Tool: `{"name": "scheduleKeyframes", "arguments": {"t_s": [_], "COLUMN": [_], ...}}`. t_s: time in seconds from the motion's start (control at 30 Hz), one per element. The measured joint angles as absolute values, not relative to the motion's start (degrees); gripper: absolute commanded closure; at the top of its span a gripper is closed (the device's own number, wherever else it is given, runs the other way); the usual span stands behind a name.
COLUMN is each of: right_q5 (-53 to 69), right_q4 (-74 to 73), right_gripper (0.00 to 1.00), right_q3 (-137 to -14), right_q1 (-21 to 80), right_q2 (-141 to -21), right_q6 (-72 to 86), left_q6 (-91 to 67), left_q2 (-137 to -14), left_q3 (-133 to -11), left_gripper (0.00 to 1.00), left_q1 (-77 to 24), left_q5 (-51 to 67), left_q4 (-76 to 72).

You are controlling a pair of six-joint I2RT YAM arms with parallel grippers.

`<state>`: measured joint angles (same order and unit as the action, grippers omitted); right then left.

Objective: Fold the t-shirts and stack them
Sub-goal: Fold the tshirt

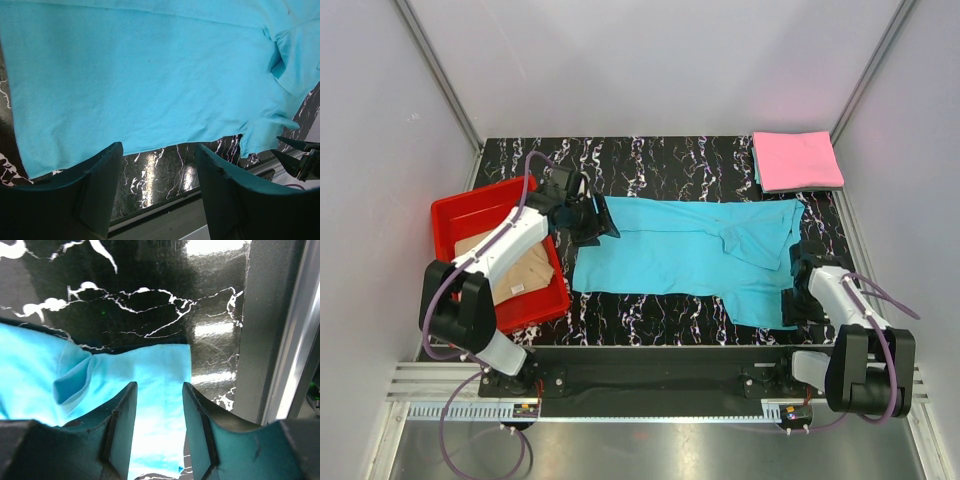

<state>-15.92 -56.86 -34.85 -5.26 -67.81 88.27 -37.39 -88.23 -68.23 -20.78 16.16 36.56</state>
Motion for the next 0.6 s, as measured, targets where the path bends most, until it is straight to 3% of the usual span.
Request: {"name": "scheduleKeyframes", "arguments": {"t_s": [0.17,0.47,0.6], "right_q5": [-15.2,-16.6,-16.0], "right_q4": [-55.5,-53.3,-45.0], "right_gripper": [0.58,0.55,0.62], "right_q3": [-35.7,-50.7,-52.4], "right_q1": [-5.3,-5.3,-5.3], "right_q2": [-70.3,-69.4,-72.4], "right_q6": [85.3,76.7,70.6], "left_q6": [-37.3,-38.6,-38.7], "left_q2": [-90.5,-106.9,-113.6], "left_q3": [-69.1,-87.2,-92.1], "left_gripper": [0.36,0.36,0.35], "left_q1": [-20.3,-19.3,-19.1], "left_q5": [18.1,21.6,21.7], "left_q4": [36.3,34.8,34.9]}}
